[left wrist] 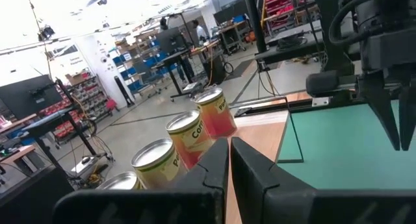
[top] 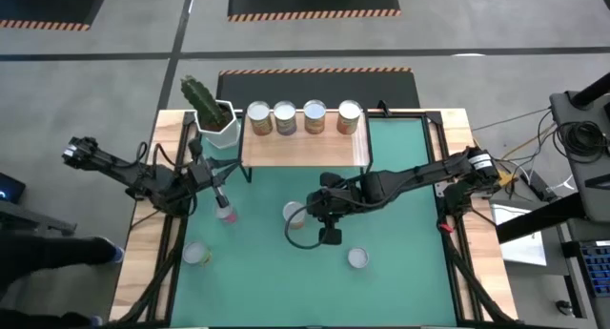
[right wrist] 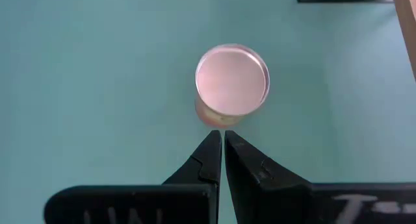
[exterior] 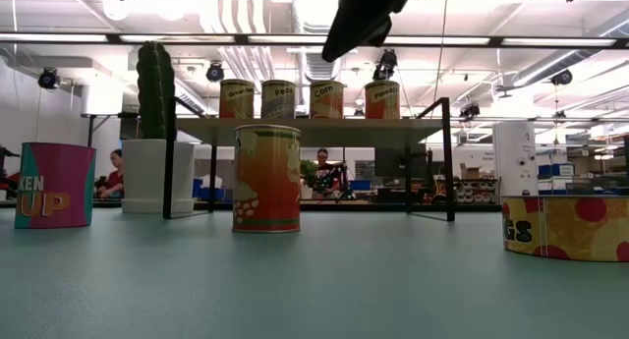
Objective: Pick and place cans onto a shelf
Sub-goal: Align the canned corn with the canned corn on the shelf
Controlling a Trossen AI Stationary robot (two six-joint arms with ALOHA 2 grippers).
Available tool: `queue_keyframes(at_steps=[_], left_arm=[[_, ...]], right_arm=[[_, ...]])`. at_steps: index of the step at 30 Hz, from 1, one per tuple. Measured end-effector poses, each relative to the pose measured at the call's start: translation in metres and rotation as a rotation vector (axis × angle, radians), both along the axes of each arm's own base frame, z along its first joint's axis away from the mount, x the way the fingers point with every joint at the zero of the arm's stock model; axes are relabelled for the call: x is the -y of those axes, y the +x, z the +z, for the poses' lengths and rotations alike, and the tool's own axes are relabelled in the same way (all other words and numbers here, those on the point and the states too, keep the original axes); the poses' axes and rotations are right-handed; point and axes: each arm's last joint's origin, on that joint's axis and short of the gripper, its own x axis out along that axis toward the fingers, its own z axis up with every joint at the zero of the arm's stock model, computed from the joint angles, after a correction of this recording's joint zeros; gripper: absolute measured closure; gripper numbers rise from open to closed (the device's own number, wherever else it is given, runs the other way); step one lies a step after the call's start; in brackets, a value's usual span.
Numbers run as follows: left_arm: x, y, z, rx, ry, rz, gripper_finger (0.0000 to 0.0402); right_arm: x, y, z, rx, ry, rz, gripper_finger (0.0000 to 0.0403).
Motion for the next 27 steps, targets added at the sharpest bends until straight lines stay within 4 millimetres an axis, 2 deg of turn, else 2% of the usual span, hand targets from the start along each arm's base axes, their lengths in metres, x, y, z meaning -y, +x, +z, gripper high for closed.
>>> queue_keyframes(at_steps=[3,7,20,24,27], left_arm=[[0.001,0.002,-0.001,-0.010,0.004,0.000,0.0402],[0.001,0.003,-0.002,-0.019,0.009,0.000,0.0402],[0.001,0.003,-0.001,-0.011,0.007,0.000,0.0402],[0.001,0.003,0.000,0.006,0.000,0.000,0.0402],[0.001,0.003,0.001,0.010,0.010,0.000,0.0402]], right_arm=[[-0.001,0.003,-0.003,0.031,0.003,0.006,0.0381],[-0.002,0.004,-0.012,0.049,0.007,0.008,0.0345],[-0.003,0.001,-0.050,0.068,0.038,-0.075,0.0148],[-0.014,-0.001,-0.066,0.145,0.011,-0.100,0.0117],[-0.031,-0.007,-0.080,0.245,-0.050,-0.095,0.0104]])
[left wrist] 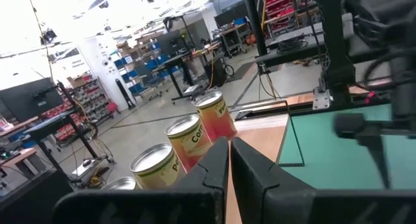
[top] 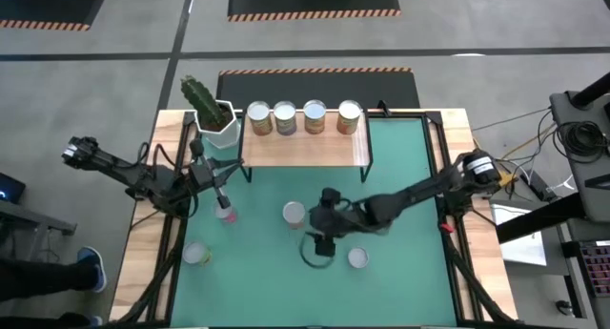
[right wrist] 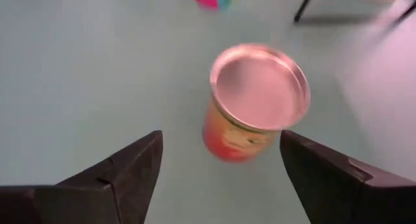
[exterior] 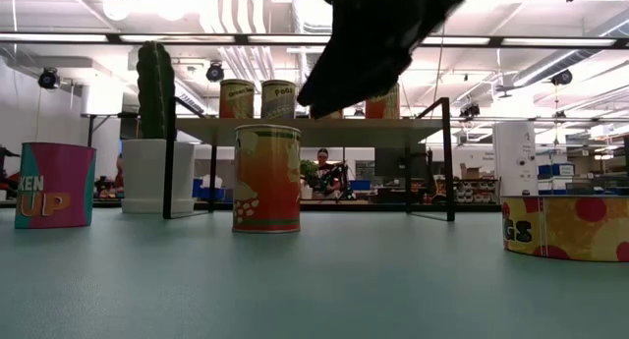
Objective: Pick and place cans onto a shelf
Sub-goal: Align the canned corn with the canned corn on the shelf
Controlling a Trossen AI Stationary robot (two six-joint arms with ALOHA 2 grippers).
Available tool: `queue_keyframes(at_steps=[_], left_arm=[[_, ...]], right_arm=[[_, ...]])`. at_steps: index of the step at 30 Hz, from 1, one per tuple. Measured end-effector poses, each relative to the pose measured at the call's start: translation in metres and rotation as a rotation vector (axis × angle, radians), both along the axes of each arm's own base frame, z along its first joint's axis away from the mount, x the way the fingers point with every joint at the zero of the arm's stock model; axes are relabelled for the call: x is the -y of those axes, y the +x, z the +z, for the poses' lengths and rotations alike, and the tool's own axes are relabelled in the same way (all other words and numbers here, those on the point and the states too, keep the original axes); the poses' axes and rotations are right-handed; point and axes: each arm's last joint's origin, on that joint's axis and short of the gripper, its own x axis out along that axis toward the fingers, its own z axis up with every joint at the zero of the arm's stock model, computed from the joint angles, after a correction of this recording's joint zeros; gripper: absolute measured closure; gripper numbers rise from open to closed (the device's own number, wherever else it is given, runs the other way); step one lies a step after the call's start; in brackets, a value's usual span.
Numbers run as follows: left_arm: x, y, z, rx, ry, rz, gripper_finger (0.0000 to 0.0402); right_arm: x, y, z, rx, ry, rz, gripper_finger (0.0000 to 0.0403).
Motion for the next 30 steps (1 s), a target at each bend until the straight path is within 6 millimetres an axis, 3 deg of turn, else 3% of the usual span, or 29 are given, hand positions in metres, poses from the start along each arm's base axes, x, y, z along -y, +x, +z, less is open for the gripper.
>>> queue_keyframes(at_steps=[8,15,24,30], left_arm=[[0.002,0.003,0.000,0.027,-0.040,-0.055,0.0402],[0.012,0.020,-0.008,0.017,-0.094,-0.166,0.0402],[0.027,0.047,-0.052,-0.262,-0.203,-0.279,0.0402],[0.035,0.065,-0.081,-0.375,-0.268,-0.234,0.0402]], right_arm=[[-0.029,-0.029,-0.035,0.274,-0.120,-0.080,0.0099],[-0.022,-0.044,-0.052,0.357,-0.135,-0.161,0.0106],[-0.021,-0.047,-0.056,0.346,-0.170,-0.185,0.0126],[-0.021,-0.047,-0.056,0.338,-0.161,-0.162,0.0178]])
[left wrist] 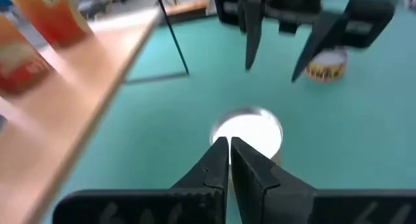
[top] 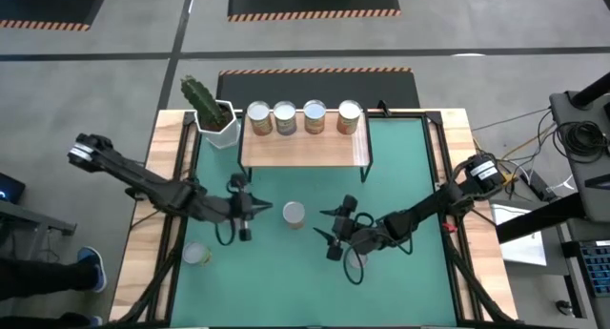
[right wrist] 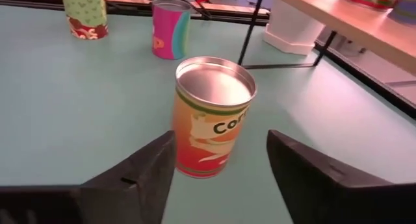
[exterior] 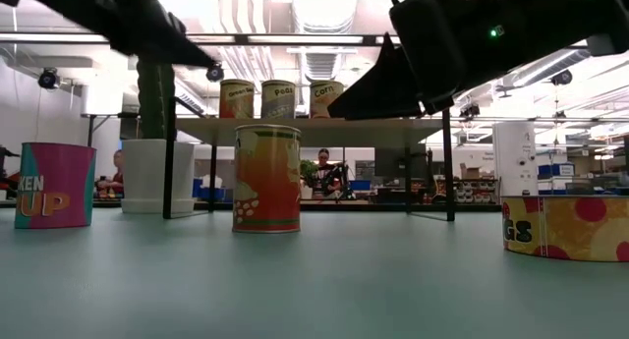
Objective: Pick and place cans onto a shelf
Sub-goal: Align the canned corn with the canned corn on the shelf
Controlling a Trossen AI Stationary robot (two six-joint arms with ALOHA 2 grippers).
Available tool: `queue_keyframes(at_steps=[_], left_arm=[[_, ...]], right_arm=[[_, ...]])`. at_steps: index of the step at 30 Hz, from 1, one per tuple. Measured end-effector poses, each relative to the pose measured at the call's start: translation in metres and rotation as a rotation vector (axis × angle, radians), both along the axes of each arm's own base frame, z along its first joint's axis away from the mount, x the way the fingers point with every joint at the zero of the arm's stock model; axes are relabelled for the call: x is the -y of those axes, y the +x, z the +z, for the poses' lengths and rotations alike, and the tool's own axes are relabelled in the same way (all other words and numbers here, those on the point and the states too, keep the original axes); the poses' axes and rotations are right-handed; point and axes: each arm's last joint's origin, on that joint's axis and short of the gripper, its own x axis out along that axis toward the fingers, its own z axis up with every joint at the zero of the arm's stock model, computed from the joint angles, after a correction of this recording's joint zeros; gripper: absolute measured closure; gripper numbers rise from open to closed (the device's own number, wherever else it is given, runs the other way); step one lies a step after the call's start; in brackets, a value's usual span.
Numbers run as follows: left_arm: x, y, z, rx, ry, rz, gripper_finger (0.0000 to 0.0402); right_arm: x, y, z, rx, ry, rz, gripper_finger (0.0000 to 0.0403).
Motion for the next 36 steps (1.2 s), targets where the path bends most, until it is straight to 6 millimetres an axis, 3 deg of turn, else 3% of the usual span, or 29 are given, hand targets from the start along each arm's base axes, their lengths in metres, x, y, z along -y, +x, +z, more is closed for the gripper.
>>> queue_keyframes(at_steps=[10,17,29,36], left_arm=[[0.004,0.026,-0.037,-0.083,-0.020,0.092,0.0402],[-0.006,0.035,-0.054,-0.132,-0.021,0.165,0.0402],[-0.011,0.044,-0.064,-0.120,0.002,0.221,0.0402],[-0.010,0.049,-0.068,-0.096,0.000,0.216,0.0402]], right_arm=[[0.004,0.003,-0.001,-0.025,0.006,0.063,0.0307],[0.007,0.009,-0.003,-0.015,0.067,0.164,0.0387],[-0.002,0.042,-0.020,-0.012,0.012,0.177,0.0394],[0.001,0.054,-0.019,-0.008,-0.009,0.139,0.0394]])
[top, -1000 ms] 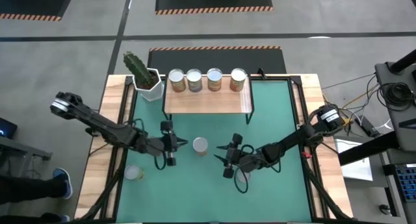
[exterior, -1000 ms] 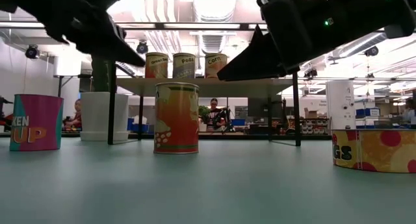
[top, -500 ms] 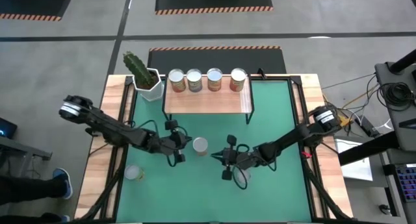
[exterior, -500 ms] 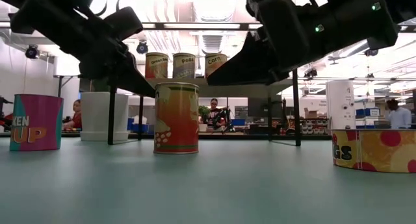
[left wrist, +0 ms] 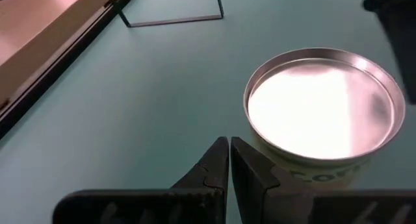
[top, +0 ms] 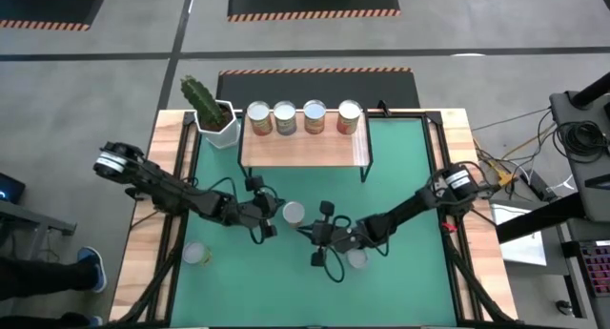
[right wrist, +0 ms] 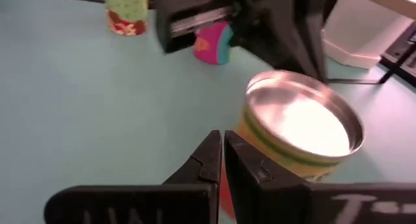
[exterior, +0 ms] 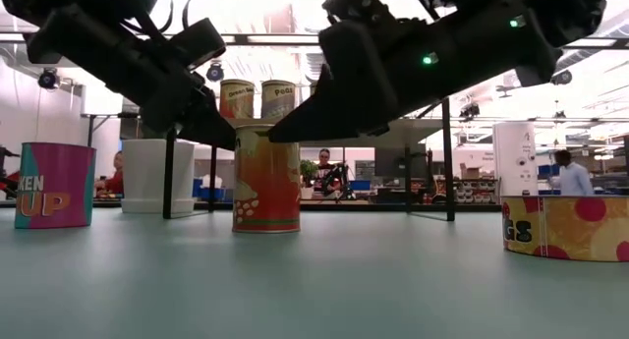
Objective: Pick and place cans onto a shelf
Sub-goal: Align the canned corn with the canned corn on the shelf
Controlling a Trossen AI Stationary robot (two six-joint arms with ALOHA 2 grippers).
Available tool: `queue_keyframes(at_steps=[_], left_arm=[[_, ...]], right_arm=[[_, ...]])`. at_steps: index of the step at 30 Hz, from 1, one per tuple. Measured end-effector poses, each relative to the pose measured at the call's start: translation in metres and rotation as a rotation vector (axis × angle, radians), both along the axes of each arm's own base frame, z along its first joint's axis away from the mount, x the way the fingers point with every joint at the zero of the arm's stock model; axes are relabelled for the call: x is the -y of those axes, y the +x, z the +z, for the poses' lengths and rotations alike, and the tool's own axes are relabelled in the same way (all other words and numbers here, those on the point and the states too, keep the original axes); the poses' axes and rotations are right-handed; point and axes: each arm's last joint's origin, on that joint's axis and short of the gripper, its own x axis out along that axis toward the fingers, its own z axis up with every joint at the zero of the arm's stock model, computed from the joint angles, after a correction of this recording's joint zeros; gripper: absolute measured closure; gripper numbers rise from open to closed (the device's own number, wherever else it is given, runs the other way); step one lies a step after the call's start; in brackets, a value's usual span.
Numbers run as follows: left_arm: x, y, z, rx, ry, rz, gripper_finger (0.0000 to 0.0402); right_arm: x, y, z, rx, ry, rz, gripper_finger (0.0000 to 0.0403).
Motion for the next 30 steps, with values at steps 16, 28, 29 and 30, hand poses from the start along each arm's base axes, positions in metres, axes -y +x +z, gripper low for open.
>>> queue_keyframes(at_steps=[16,28,29,30], left_arm=[[0.004,0.001,0.002,-0.004,-0.107,-0.101,0.0401],[0.010,0.003,0.004,-0.030,-0.253,-0.182,0.0402],[0.011,0.004,0.005,-0.026,-0.258,-0.188,0.0402],[0.012,0.004,0.007,-0.018,-0.261,-0.193,0.0402]], right_arm=[[0.006,-0.004,-0.003,-0.079,-0.039,-0.039,0.0394],[0.010,-0.017,0.007,-0.207,-0.052,-0.066,0.0394],[0.011,-0.018,0.006,-0.223,-0.059,-0.066,0.0394],[0.011,-0.019,0.005,-0.238,-0.066,-0.070,0.0394]])
